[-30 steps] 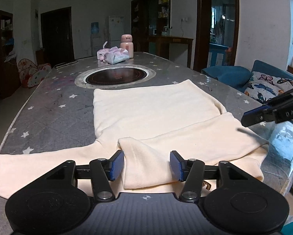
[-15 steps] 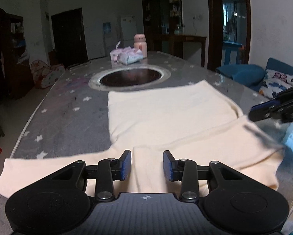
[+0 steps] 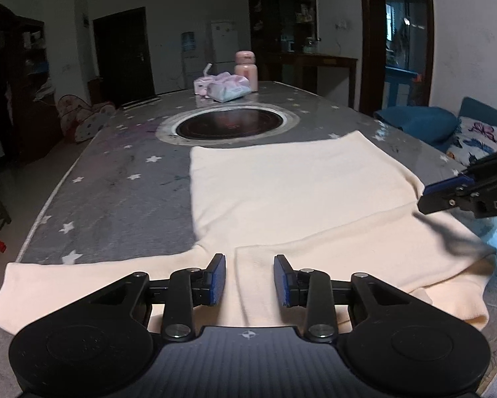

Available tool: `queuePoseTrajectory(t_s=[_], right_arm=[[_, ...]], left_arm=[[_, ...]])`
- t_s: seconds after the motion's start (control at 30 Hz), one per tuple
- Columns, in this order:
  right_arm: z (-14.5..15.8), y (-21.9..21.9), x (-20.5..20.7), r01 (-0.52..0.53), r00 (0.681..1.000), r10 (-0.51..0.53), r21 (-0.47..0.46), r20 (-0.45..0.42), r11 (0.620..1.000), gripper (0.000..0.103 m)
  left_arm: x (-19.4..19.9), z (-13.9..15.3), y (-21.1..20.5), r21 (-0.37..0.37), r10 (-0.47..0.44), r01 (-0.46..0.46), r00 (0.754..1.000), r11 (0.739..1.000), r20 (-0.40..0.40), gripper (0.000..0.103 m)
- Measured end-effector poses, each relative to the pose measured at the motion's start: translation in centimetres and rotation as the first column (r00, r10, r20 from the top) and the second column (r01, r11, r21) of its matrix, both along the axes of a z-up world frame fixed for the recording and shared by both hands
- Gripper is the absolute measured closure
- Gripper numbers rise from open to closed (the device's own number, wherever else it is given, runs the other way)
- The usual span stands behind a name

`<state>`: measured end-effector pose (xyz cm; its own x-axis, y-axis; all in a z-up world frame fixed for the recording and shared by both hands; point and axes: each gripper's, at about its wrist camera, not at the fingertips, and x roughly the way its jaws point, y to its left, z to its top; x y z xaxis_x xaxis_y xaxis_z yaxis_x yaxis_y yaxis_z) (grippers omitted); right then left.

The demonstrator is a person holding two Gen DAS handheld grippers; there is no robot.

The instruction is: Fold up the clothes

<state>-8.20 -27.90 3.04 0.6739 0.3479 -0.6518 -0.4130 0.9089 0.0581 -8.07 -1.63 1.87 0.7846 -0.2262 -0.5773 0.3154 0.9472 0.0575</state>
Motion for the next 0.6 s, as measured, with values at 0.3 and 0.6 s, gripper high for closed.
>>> queuePoseTrajectory(t_s=[0.3,0.6], right_arm=[[-0.2,2.8,-2.1,-0.133,0.991,0.133,-0.019,-0.005,0.991,0.076],[-1.1,6.2,-3.4,-0.25,0.968,0.25,-0.059,-0.01,0.966,0.076]], left_arm=[[-1.3,0.4,0.6,0.012,0.005,-0.006,1.0,1.0,0.021,0.066],[-1.5,1.0,4.6,-0.025,0.189,-0.189,0.982,0.982,0.006,0.066]])
